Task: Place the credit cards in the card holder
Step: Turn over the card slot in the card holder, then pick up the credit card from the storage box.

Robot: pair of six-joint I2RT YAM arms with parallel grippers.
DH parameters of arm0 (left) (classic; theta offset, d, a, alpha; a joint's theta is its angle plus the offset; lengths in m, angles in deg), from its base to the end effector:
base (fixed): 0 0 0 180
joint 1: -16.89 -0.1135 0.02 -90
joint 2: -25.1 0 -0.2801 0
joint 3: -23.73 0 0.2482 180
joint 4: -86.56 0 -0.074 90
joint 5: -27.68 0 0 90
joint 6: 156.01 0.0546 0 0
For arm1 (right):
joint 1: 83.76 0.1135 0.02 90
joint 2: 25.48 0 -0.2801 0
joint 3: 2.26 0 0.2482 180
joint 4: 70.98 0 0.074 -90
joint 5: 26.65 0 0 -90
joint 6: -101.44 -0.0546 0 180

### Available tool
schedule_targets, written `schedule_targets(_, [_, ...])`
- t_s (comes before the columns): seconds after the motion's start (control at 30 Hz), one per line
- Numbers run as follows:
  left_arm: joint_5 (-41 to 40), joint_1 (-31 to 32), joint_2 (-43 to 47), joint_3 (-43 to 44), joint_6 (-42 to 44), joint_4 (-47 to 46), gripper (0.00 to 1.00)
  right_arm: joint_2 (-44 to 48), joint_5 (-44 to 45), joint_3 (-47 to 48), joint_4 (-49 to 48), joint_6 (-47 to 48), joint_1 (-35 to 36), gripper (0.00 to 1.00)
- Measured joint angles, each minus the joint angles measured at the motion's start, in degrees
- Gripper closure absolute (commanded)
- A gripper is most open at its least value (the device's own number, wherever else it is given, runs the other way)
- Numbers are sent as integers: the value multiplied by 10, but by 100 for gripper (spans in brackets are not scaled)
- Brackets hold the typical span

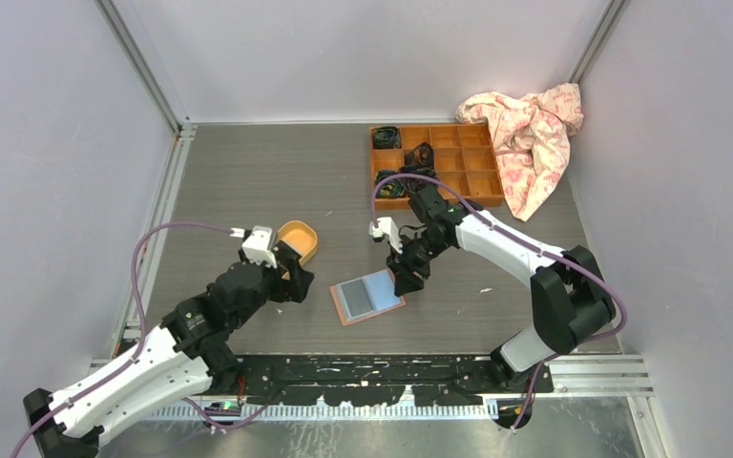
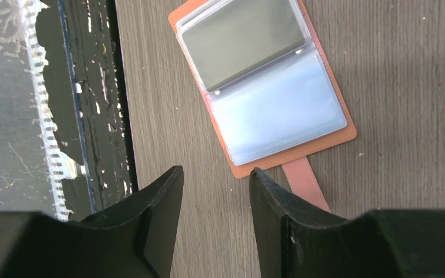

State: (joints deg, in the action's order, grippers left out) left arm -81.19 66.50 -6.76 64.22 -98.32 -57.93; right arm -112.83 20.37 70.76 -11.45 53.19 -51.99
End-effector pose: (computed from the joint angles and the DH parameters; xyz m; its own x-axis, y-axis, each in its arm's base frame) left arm 0.1039 -0.0949 0.2418 -0.5329 -0.1541 -0.8320 0.2945 0.8880 -0.3532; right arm 0.2178 0.1786 0.2224 -0.2455 -0.7250 -0.6435 -0.9514 0.0528 0.3035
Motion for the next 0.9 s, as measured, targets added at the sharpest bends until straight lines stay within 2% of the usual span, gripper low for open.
schedule_targets(0.2, [-30,-19,-73,49,17,41,20,0,15,2,0,-7,0,48])
schedule_targets(0.3, [-23,-51,-108,53,17,59,20,0,29,8,-3,-23,0,46])
schedule_targets(0.37, [-5,-92,-112,52,17,64,21,0,38,15,-5,-35,0,45])
schedule_targets(0.57, [96,-289,-106,35,-3,18,28,0,80,49,-21,-82,0,41])
schedule_targets(0.67, [127,-356,-115,23,-19,-2,28,-7,85,82,-27,-103,0,41])
schedule_targets(0.8, [148,-402,-113,-7,-49,-19,28,-49,83,160,-45,-148,17,41])
schedule_targets(0.9, [148,-411,-92,-40,-78,-20,30,-108,80,238,-63,-198,50,41])
